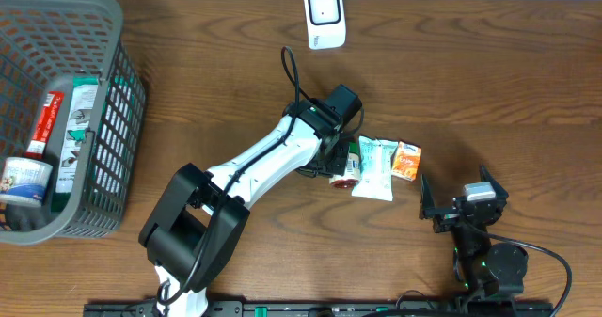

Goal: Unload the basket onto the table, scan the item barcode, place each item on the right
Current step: 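Hold the green-capped jar in front of the white scanner, then set the jar down left of the wipes pack and open the left gripper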

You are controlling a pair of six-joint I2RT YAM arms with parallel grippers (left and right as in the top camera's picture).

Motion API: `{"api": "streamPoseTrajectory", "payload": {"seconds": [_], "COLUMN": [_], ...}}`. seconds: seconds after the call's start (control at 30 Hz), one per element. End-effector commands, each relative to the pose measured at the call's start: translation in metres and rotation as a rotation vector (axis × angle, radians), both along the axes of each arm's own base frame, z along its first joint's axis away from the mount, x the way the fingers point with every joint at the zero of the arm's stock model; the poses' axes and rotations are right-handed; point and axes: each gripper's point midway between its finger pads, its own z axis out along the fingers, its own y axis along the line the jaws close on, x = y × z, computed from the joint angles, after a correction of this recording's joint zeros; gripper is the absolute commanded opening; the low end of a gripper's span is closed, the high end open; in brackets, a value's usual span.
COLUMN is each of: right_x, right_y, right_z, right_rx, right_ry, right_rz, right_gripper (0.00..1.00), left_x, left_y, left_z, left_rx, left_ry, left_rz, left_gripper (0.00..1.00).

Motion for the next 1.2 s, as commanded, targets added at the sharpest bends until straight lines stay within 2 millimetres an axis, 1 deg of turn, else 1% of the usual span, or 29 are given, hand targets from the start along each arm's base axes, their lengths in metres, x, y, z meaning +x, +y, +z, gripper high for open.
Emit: {"api": "streamPoseTrajectory", "payload": {"seconds": [0.0,0.2,0.43,0.63,0.73,0.77,0.9,1.0,1.17], "right_x": [-0.0003,-0.0003,-0.0003,-0.0003,-0.0003,-0.0003,-0.0003,-0.0003,-0.0003], "right_y": [0.002,0.002,0.002,0.002,0.002,0.002,0.002,0.002,0.002], "right_z": [-0.0009,-0.0009,-0.0009,-0.0009,-0.0009,-0.0009,-0.0009,-0.0009,-0.0009], "right_rx": [0.014,0.014,0.014,0.014,0.014,0.014,0.014,0.014,0.014], "right_ry": [0.005,0.005,0.005,0.005,0.005,0.005,0.005,0.005,0.005], "right_rz": [0.008,0.008,0.008,0.008,0.008,0.008,0.008,0.008,0.008], "right_gripper": [0.99,0.99,0.99,0.99,0.99,0.99,0.99,0.99,0.99], "left_x": [0.0006,0.004,-0.0013,0.001,0.0015,0.0016,0.0027,0.0058,0.0058], "left_y": [-0.0055,-0.0083,-0.0135,-0.0109,-0.0114,-0.0114,-0.0104,-0.007,-0.0071], "left_z": [-0.0048,-0.004,-0.0044,-0.0053,-0.005,-0.005,-0.0052,-0.0054,-0.0054], "left_rx": [-0.015,-0.026,-0.02,0.013,0.01,0.01,0.017,0.036,0.035], "left_ry": [0.001,-0.013,-0.018,-0.046,-0.049,-0.049,-0.054,-0.072,-0.072], "left_rz": [-0.008,-0.008,-0.029,-0.031,-0.031,-0.031,-0.03,-0.025,-0.025], "left_gripper": [0.1,0.11,0.12,0.17,0.17,0.22,0.25,0.32,0.33]}}
